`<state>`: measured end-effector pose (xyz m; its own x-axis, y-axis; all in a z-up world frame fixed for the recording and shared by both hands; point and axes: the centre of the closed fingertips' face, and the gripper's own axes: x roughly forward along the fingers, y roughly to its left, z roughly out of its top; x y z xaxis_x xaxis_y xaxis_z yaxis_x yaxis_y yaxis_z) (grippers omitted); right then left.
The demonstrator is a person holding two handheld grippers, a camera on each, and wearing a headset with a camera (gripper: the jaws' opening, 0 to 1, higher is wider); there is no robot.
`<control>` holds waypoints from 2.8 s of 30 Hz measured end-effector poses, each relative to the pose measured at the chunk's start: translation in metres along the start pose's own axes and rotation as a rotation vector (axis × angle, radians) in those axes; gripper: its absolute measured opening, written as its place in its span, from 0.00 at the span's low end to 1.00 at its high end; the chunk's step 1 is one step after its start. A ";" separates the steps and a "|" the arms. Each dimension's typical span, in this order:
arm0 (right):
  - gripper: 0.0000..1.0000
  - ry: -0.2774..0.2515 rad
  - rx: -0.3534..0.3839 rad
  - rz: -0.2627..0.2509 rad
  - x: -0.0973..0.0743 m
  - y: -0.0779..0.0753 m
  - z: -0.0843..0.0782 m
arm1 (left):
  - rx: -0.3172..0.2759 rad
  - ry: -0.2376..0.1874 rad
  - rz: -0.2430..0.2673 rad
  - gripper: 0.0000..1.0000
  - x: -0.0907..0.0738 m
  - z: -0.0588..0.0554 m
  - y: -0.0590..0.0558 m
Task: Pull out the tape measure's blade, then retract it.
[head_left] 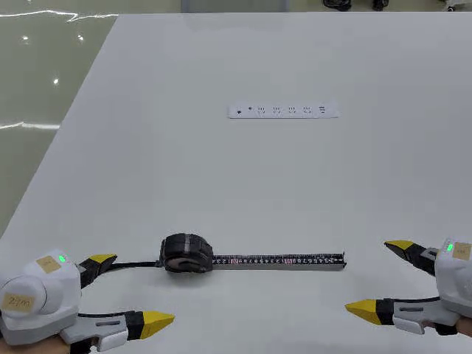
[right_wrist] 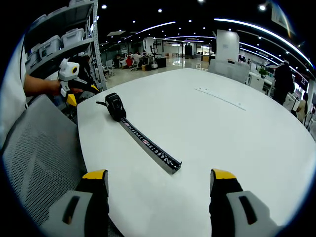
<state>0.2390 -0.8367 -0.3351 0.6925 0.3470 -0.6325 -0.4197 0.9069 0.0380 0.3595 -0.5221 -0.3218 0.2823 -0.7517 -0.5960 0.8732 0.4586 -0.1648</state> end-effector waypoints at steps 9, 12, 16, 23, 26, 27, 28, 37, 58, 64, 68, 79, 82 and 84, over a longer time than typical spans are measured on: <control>0.88 -0.002 0.043 -0.028 -0.013 0.007 -0.003 | -0.058 -0.010 0.060 0.93 -0.012 -0.007 0.003; 0.87 0.010 0.056 -0.041 -0.016 0.007 -0.007 | -0.075 -0.018 0.064 0.93 -0.015 -0.008 0.002; 0.85 0.022 0.105 -0.049 -0.019 0.009 -0.010 | -0.086 -0.020 0.073 0.93 -0.018 -0.010 0.001; 0.86 0.023 0.075 -0.058 -0.023 0.013 -0.012 | -0.104 -0.027 0.083 0.94 -0.023 -0.013 0.001; 0.86 0.022 0.083 -0.058 -0.024 0.015 -0.013 | -0.117 -0.023 0.083 0.94 -0.023 -0.016 0.002; 0.87 0.021 0.076 -0.061 -0.024 0.015 -0.013 | -0.118 -0.023 0.084 0.94 -0.023 -0.017 0.002; 0.87 0.022 0.077 -0.059 -0.024 0.015 -0.013 | -0.118 -0.023 0.085 0.94 -0.023 -0.017 0.003; 0.88 0.030 0.081 -0.054 -0.023 0.018 -0.016 | -0.121 -0.022 0.083 0.94 -0.024 -0.018 0.001; 0.88 0.030 0.096 -0.049 -0.023 0.019 -0.017 | -0.136 -0.023 0.076 0.94 -0.022 -0.018 -0.002; 0.87 0.021 0.105 -0.040 -0.024 0.019 -0.017 | -0.139 -0.019 0.074 0.94 -0.021 -0.018 -0.004; 0.87 0.019 0.105 -0.040 -0.023 0.019 -0.016 | -0.135 -0.017 0.077 0.94 -0.021 -0.017 -0.003; 0.87 -0.007 0.103 -0.033 -0.019 0.019 -0.011 | -0.155 -0.025 0.089 0.94 -0.017 -0.011 -0.003; 0.84 -0.034 0.091 -0.020 -0.017 0.020 -0.006 | -0.161 -0.030 0.091 0.94 -0.013 -0.010 -0.004; 0.84 -0.045 0.094 -0.016 -0.016 0.021 -0.004 | -0.167 -0.036 0.095 0.94 -0.009 -0.008 -0.003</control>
<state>0.2169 -0.8237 -0.3274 0.7249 0.3411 -0.5985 -0.3531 0.9300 0.1022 0.3507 -0.5127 -0.3223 0.3770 -0.7160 -0.5875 0.7645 0.5987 -0.2390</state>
